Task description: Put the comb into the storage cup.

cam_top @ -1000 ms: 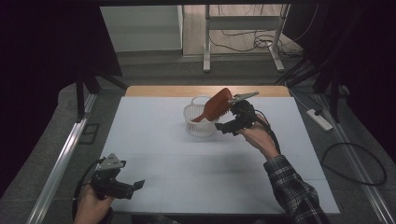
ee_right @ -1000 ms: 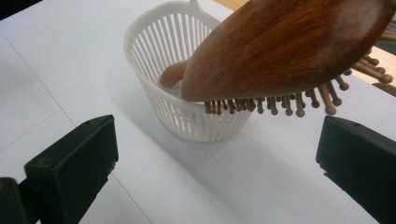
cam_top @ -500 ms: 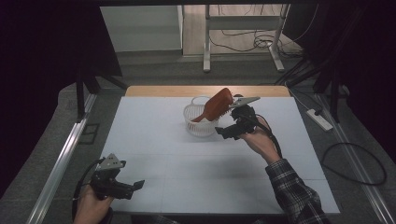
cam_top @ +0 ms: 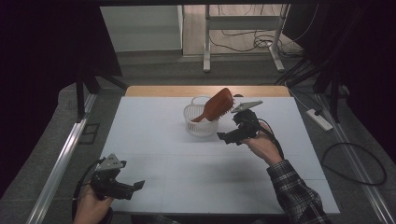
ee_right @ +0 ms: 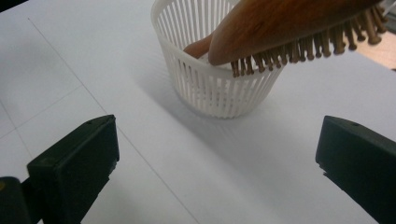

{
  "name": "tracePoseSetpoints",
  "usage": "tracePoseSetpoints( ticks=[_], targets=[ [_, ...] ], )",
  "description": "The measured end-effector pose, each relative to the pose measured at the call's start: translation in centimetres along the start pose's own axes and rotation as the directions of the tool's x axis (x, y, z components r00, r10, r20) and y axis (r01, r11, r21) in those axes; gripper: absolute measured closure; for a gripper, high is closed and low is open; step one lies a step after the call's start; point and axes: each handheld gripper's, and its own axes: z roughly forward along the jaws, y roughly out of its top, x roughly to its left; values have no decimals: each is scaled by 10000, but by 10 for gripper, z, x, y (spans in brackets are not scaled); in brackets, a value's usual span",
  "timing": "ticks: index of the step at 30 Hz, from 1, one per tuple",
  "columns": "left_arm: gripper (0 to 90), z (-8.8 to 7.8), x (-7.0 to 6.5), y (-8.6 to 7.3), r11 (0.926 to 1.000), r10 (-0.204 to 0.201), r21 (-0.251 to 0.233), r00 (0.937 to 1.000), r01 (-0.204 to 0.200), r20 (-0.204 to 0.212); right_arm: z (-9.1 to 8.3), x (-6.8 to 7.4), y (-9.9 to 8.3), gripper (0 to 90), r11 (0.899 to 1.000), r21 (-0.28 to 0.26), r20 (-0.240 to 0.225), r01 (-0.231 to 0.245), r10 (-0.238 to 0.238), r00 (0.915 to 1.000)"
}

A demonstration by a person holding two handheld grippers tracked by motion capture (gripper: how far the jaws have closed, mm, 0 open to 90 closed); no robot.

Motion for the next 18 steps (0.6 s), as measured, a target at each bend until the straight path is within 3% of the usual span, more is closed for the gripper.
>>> tracePoseSetpoints(
  ticks=[7,12,18],
  targets=[
    [1,0,0,0,10000,-3,-2,10000,3,38,-2,2,-5,0,9987,299,21,-420,419,9991],
    [1,0,0,0,10000,7,-20,10000,-6,57,-5,6,-9,0,9974,569,274,-453,438,9987],
    [1,0,0,0,10000,25,-29,10000,-25,74,-10,7,-14,0,9977,557,182,-381,371,9991]
  ],
)
